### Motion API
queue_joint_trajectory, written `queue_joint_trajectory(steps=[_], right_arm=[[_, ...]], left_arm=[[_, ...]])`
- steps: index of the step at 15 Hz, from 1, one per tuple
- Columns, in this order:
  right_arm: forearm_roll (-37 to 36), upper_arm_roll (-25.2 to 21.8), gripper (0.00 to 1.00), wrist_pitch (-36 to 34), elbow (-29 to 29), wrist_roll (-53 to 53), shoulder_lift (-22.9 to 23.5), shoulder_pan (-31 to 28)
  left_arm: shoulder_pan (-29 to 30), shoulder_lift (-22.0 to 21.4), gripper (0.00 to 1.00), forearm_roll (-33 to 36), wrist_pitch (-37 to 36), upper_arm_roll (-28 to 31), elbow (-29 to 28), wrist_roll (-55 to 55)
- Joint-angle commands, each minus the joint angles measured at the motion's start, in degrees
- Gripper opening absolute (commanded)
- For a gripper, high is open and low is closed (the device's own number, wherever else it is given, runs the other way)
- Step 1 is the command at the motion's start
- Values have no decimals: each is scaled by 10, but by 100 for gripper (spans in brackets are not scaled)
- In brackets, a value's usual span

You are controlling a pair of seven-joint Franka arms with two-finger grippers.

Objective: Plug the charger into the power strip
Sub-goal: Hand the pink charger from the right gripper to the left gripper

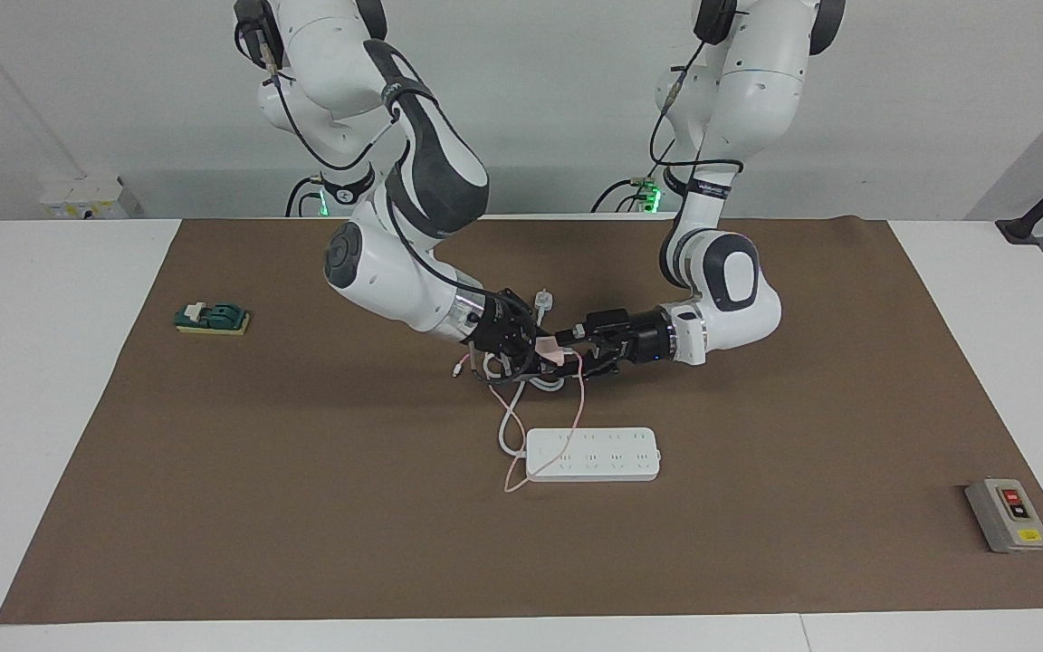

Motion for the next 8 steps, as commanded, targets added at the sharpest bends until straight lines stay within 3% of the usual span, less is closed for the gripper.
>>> queue_joint_trajectory(steps=[1, 8], right_arm=[[15, -2, 0, 3, 9, 8, 5, 1], [15, -2, 0, 2, 9, 8, 5, 1]], left_arm=[[-1, 7, 100, -14, -16, 4, 10, 13], [3, 21, 100, -8, -34, 5, 20, 24]])
